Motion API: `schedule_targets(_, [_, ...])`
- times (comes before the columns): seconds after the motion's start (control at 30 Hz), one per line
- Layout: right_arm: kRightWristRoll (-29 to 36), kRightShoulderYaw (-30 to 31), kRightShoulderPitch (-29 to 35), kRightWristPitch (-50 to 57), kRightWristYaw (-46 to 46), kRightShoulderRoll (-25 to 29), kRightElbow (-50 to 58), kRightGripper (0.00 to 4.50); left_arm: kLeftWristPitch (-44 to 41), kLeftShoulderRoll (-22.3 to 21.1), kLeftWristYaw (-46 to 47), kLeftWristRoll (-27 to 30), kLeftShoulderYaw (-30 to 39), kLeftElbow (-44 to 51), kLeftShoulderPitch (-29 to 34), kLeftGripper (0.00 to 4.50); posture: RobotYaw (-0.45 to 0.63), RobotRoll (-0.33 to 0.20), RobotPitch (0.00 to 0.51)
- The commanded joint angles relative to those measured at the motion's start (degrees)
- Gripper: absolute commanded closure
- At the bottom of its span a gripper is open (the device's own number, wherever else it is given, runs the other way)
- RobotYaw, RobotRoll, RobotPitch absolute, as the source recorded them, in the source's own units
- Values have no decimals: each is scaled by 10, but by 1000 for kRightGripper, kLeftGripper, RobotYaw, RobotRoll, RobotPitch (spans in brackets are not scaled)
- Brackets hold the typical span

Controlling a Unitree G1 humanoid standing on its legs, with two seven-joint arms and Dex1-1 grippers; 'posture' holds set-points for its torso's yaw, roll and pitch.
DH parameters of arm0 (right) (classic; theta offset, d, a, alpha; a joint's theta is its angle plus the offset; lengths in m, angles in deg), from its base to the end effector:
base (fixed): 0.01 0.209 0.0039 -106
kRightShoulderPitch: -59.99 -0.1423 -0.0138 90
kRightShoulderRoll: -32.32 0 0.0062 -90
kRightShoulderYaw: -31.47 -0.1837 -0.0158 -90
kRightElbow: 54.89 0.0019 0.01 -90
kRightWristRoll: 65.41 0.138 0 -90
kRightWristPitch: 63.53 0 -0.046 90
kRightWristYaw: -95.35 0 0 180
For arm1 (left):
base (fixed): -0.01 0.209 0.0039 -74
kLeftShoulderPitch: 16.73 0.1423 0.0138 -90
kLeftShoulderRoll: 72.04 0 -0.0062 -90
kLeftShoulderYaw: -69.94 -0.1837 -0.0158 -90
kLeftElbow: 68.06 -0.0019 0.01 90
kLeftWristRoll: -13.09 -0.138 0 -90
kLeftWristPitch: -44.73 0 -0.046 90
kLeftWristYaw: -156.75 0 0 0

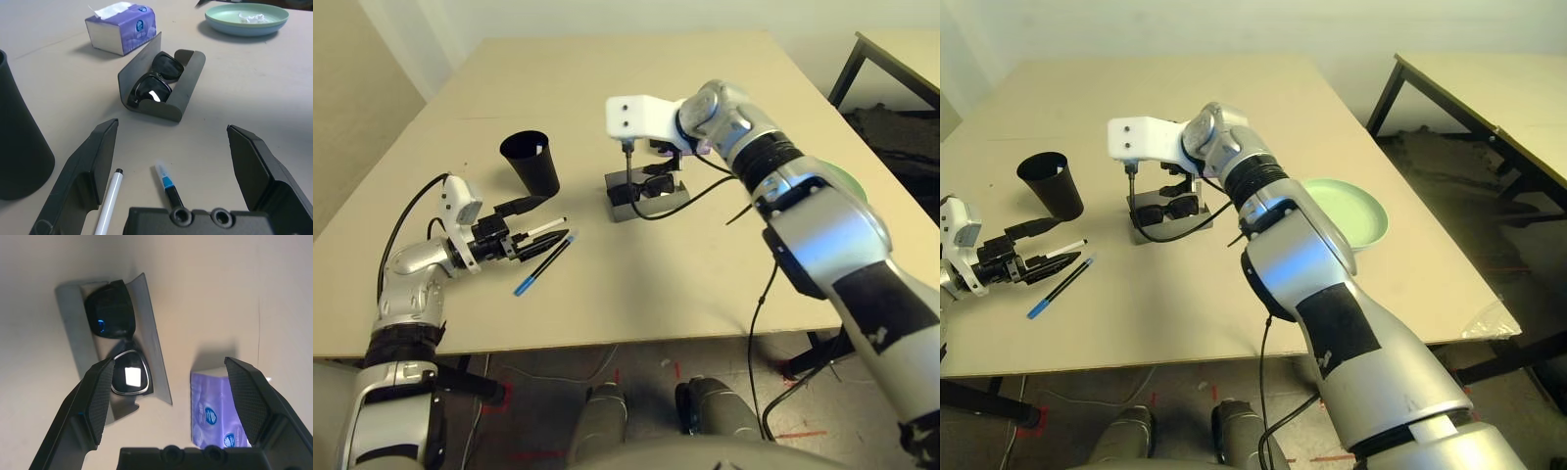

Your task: Organize and tidy the items on the table.

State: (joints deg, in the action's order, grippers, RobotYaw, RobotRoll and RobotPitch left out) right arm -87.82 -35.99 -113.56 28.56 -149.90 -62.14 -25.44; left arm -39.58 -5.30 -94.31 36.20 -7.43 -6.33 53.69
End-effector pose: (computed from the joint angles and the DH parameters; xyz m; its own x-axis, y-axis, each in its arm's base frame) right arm 0.3718 -0.0700 0.2799 0.4329 0.6090 -0.6646 -0.8072 -0.0663 -0.5865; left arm 0.2472 0.3327 0.1203 0.6479 -0.7559 -0.0935 0.7569 0.6252 0.1902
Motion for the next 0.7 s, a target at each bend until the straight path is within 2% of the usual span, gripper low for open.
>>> schedule_targets(0.03, [52,-30,109,125,-73,50,190,24,2,6,12,2,6,2,7,0,-10,0,84])
schedule_targets(0.2, [137,-146,320,361,-33,103,519,24,0,11,31,-1,7,11,20,0,-23,0,98])
schedule_targets(0.33, [215,-241,467,420,25,97,697,24,-2,9,41,-4,8,6,18,0,-43,0,102])
schedule_targets(0.47, [302,-333,594,373,89,49,800,24,-5,9,46,-6,6,0,10,0,-59,0,103])
schedule_targets(0.6, [344,-342,701,288,85,65,831,24,-5,11,54,-12,2,-11,0,0,-61,0,103])
schedule_targets(0.7, [396,-368,793,197,63,59,805,24,-5,11,65,-18,-1,-16,-7,0,-54,0,101])
